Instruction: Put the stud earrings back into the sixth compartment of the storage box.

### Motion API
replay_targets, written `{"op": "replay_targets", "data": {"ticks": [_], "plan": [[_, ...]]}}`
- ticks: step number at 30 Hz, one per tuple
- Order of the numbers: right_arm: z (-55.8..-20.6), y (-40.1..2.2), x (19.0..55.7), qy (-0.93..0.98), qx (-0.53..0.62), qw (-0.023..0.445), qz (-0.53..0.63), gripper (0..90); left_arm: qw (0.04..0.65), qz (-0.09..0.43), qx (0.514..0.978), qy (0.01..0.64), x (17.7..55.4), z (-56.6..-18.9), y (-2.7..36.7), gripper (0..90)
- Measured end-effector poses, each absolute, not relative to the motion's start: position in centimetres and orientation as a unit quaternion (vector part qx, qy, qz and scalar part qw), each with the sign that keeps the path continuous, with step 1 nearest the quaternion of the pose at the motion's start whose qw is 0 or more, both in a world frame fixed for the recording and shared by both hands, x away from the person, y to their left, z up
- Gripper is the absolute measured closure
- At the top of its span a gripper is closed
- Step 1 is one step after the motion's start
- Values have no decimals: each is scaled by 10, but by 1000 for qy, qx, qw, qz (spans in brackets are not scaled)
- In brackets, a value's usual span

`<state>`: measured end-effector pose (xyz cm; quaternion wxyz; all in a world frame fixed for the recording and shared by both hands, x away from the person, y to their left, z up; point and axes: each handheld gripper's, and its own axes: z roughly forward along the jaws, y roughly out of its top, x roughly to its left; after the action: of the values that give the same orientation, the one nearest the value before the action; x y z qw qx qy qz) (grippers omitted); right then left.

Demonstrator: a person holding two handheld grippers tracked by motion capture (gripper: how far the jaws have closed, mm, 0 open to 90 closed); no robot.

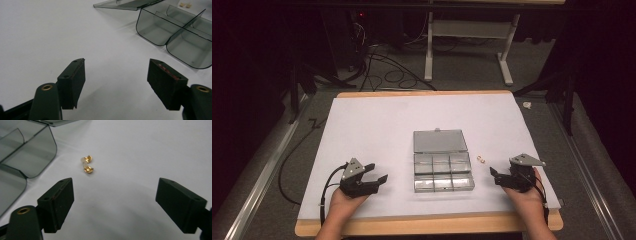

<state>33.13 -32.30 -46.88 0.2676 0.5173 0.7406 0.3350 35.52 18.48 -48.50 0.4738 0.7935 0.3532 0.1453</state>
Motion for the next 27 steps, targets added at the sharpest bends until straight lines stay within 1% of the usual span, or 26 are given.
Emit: {"op": "replay_targets", "data": {"ticks": [4,11,16,17,20,23,26,27], "plan": [[-464,-319,329,735,515,277,345,172,467,146,798,350,356,-485,183,311],[-458,-322,327,713,530,267,373,188,459,155,803,347,355,-486,181,294],[-457,-324,329,715,529,268,370,222,451,162,808,342,354,-486,178,272],[-455,-324,329,715,528,267,372,249,450,164,809,340,353,-486,178,263],[-454,-324,330,716,524,269,374,266,448,161,811,339,354,-486,178,243],[-451,-321,333,715,523,272,376,303,446,155,814,338,355,-486,177,220],[-451,-320,335,715,521,270,379,322,447,155,813,340,355,-486,177,212],[-451,-319,339,715,523,262,383,339,449,153,811,343,356,-486,178,211]]}}
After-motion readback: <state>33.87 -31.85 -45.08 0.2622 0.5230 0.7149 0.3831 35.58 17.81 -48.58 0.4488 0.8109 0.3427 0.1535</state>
